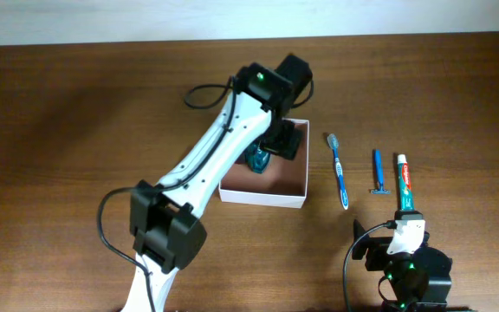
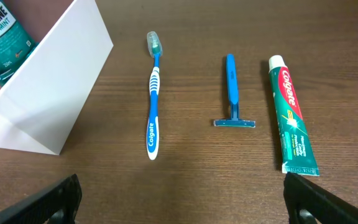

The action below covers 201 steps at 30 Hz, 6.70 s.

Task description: Pack container

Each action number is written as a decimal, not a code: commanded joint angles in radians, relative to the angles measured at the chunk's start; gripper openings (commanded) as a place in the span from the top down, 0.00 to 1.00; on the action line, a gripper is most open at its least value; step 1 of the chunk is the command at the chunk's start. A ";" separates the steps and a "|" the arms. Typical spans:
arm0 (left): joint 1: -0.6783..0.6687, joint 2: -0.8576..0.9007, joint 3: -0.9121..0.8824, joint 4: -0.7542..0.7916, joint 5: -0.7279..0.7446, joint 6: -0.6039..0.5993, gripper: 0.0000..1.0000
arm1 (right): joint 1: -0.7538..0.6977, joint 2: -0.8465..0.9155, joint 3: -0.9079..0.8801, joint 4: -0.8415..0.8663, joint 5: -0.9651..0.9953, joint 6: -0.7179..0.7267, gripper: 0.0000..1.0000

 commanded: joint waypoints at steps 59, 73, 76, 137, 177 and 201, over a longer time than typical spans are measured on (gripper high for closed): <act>0.442 -0.213 -1.023 0.781 0.105 0.531 0.08 | -0.006 -0.007 -0.005 0.001 -0.013 0.009 0.01; 0.442 -0.279 -0.696 0.414 0.023 0.371 0.65 | -0.006 -0.007 -0.005 0.001 -0.013 0.009 0.01; 0.435 -0.311 -0.555 0.272 0.023 0.356 0.66 | -0.006 -0.007 -0.005 0.001 -0.013 0.009 0.01; -0.093 -0.200 -0.249 0.294 0.180 -0.186 0.01 | -0.006 -0.007 -0.005 0.001 -0.013 0.009 0.01; 0.261 -1.035 0.019 -0.159 -0.338 -0.132 0.01 | -0.006 -0.008 -0.005 0.018 -0.056 0.017 0.01; 0.261 -1.040 0.019 -0.159 -0.337 -0.132 0.01 | -0.006 0.496 0.755 -0.140 -0.258 0.257 0.01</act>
